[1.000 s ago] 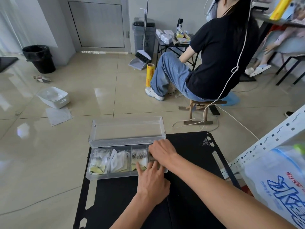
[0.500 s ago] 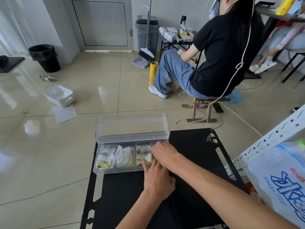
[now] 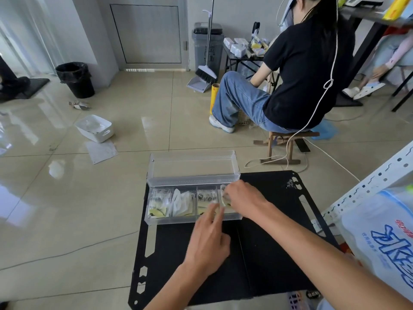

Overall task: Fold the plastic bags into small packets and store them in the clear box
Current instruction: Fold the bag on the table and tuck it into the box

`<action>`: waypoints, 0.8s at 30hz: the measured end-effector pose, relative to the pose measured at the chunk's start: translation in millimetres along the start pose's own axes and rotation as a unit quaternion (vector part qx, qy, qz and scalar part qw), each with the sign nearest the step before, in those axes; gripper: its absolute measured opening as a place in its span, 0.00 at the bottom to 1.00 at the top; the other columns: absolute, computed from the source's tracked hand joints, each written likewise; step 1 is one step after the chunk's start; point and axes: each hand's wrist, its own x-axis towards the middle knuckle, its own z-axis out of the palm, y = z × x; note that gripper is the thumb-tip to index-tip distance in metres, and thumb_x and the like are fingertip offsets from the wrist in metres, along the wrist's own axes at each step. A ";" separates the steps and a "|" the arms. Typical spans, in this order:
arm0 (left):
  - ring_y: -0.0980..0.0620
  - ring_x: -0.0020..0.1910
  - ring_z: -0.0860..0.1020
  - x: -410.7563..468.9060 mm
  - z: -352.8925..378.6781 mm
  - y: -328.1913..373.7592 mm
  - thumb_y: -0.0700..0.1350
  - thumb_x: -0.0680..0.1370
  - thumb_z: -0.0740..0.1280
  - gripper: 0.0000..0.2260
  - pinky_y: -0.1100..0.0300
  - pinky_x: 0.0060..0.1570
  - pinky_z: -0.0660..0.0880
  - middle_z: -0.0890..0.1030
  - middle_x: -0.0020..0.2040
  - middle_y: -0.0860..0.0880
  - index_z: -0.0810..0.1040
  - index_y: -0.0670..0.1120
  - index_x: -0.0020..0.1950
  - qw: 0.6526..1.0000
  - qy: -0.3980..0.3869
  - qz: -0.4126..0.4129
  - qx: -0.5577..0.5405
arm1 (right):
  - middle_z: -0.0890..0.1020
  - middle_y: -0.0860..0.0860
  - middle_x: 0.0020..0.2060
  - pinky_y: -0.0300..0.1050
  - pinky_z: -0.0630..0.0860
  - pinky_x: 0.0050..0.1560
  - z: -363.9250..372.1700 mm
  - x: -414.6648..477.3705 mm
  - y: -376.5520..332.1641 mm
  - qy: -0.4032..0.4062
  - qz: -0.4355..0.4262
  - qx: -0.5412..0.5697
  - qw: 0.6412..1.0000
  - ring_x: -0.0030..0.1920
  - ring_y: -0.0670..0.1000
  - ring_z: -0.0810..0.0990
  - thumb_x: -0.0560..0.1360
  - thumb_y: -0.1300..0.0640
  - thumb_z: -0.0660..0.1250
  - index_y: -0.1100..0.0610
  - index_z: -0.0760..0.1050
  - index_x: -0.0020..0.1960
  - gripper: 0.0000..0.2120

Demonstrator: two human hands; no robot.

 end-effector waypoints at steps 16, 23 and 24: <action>0.45 0.62 0.77 11.7 -43.9 -49.5 0.48 0.85 0.57 0.27 0.55 0.65 0.71 0.78 0.64 0.44 0.55 0.40 0.81 0.986 -0.054 -0.140 0.079 | 0.81 0.52 0.55 0.49 0.82 0.54 45.6 7.0 13.0 0.041 -0.004 0.060 0.997 0.54 0.55 0.84 0.81 0.67 0.65 0.55 0.83 0.63 0.15; 0.45 0.74 0.64 40.5 -24.3 -65.6 0.58 0.85 0.50 0.26 0.50 0.75 0.65 0.64 0.71 0.44 0.73 0.40 0.68 0.968 -0.135 -0.156 0.146 | 0.73 0.59 0.58 0.51 0.69 0.43 34.7 28.6 -8.5 -0.038 -0.025 -0.017 0.999 0.51 0.61 0.79 0.77 0.72 0.65 0.62 0.74 0.59 0.13; 0.45 0.76 0.63 40.8 -22.3 -66.9 0.59 0.85 0.50 0.27 0.50 0.75 0.66 0.63 0.72 0.44 0.73 0.40 0.69 0.967 -0.135 -0.155 0.151 | 0.73 0.59 0.59 0.50 0.69 0.44 34.1 29.1 -9.2 -0.039 -0.020 -0.018 0.999 0.51 0.61 0.79 0.77 0.71 0.64 0.62 0.74 0.59 0.12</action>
